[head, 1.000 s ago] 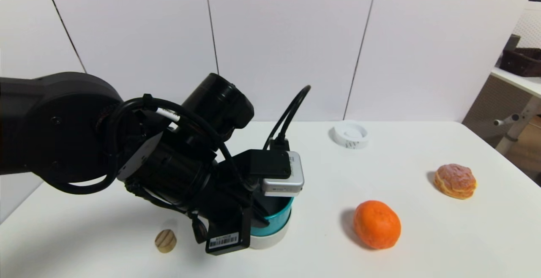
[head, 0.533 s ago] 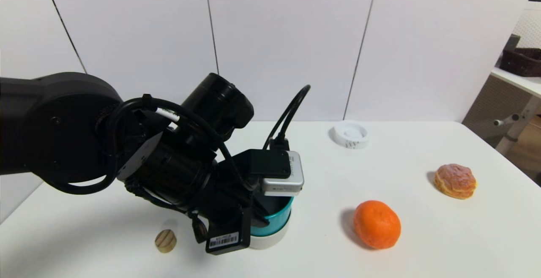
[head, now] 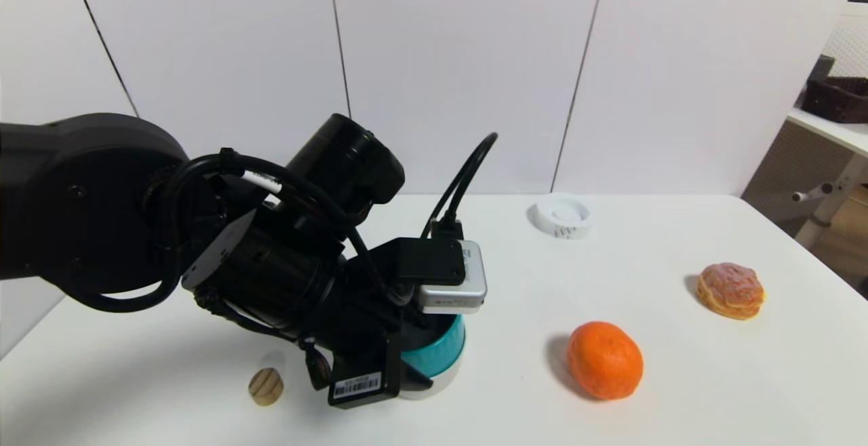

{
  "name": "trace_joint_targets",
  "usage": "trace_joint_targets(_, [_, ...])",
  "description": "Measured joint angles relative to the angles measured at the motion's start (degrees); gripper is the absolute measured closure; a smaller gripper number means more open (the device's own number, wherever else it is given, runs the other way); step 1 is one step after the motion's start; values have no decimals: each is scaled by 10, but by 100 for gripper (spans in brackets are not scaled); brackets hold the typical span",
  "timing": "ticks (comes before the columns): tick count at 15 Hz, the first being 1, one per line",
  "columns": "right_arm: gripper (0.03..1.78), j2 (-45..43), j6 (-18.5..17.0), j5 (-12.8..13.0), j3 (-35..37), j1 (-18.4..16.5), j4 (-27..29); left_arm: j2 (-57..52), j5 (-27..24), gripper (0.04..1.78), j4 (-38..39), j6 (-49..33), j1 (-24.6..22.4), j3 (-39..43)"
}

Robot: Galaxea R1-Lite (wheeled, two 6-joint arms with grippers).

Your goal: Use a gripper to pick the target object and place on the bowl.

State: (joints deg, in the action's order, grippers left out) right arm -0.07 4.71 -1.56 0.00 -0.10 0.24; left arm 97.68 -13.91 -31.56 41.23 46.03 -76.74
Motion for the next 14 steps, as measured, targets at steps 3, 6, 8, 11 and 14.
trace_joint_targets(3, [11,0,0,0,0,0,0,-7,1,65,-4,1,0,-2])
trace_joint_targets(6, [11,0,0,0,0,0,0,-28,5,48,-9,2,0,-9])
trace_joint_targets(8, [11,0,0,0,0,0,0,-57,24,40,-21,-2,-1,-17])
trace_joint_targets(11, [11,0,0,0,0,0,0,-118,49,31,-41,-31,-22,-10])
trace_joint_targets(14, [11,0,0,0,0,0,0,-189,53,25,-40,-39,-98,33])
